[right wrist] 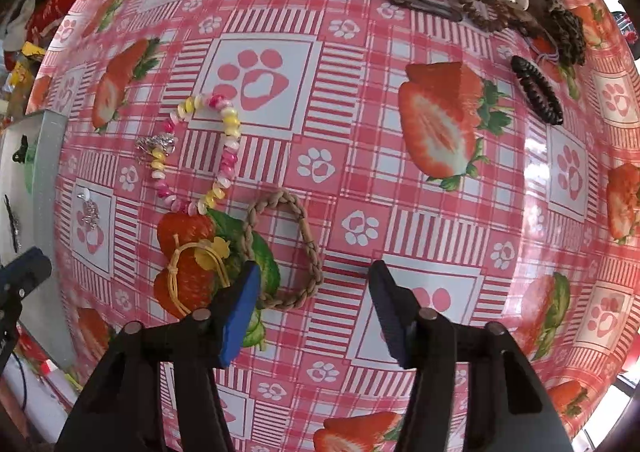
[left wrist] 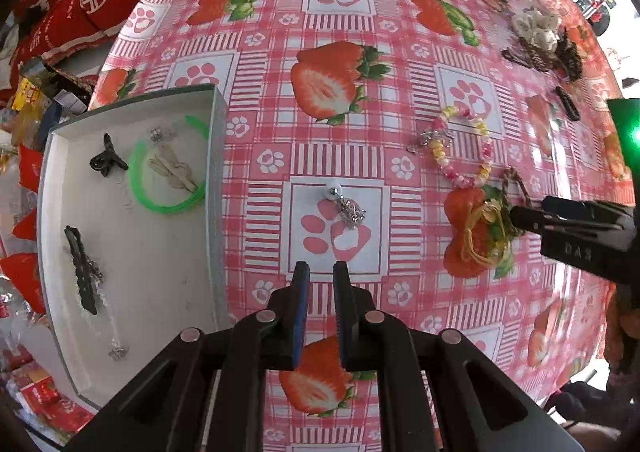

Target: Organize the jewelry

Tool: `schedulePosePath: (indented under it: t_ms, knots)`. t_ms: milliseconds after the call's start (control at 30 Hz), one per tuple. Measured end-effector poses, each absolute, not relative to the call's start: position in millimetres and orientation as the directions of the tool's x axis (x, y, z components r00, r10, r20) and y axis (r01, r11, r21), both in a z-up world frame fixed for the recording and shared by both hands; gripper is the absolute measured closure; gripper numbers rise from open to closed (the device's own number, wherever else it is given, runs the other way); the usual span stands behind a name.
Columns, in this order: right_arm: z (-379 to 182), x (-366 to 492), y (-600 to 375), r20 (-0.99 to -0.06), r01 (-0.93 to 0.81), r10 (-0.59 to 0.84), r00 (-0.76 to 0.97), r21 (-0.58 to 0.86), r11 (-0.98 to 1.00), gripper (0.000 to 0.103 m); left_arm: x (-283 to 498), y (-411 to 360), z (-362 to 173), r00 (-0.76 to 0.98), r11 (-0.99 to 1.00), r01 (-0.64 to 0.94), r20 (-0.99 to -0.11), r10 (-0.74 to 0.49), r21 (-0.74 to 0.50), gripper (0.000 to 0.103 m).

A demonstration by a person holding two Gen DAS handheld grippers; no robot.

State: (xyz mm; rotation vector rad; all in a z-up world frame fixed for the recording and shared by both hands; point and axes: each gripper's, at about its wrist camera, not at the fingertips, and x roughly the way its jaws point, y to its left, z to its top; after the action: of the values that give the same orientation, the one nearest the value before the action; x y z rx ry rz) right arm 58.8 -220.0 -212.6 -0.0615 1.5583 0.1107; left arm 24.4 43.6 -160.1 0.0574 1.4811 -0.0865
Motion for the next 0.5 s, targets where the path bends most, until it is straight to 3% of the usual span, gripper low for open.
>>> schedulePosePath:
  t_ms: [200, 233, 267, 300, 333, 500]
  knots:
    - [-213.2, 58.4, -226.9, -0.999, -0.091, 0.022, 0.031, 0.02, 0.996, 0.045, 32.7, 40.3, -172.0, 0.072, 0.997, 0.064, -0.997, -0.04, -0.035, 0.086]
    - [-213.5, 57.1, -228.6, -0.999, -0.086, 0.016, 0.032, 0.013, 0.996, 0.045, 33.5, 39.1, -172.9, 0.071, 0.997, 0.065, -0.997, -0.038, -0.033, 0.08]
    - [-213.0, 57.2, -228.9, -0.999, -0.085, 0.016, 0.032, 0.013, 0.996, 0.045, 35.0, 36.8, -174.6, 0.065, 0.997, 0.067, -0.997, -0.032, -0.028, 0.039]
    - [-214.0, 59.9, -233.5, -0.999, -0.09, 0.016, 0.031, 0.014, 0.996, 0.045, 36.3, 34.5, -175.8, 0.064, 0.998, 0.064, -0.998, -0.017, -0.013, 0.011]
    - [-214.0, 59.5, -233.6, -0.999, -0.098, 0.006, 0.034, 0.003, 0.995, 0.045, 35.8, 33.5, -172.3, 0.101, 0.998, 0.061, -0.995, 0.017, 0.023, 0.0]
    - [-214.4, 59.1, -233.5, -0.999, -0.104, 0.006, 0.037, 0.002, 0.995, 0.045, 41.6, 24.8, -175.8, 0.106, 0.992, 0.097, -0.992, 0.065, 0.076, 0.0]
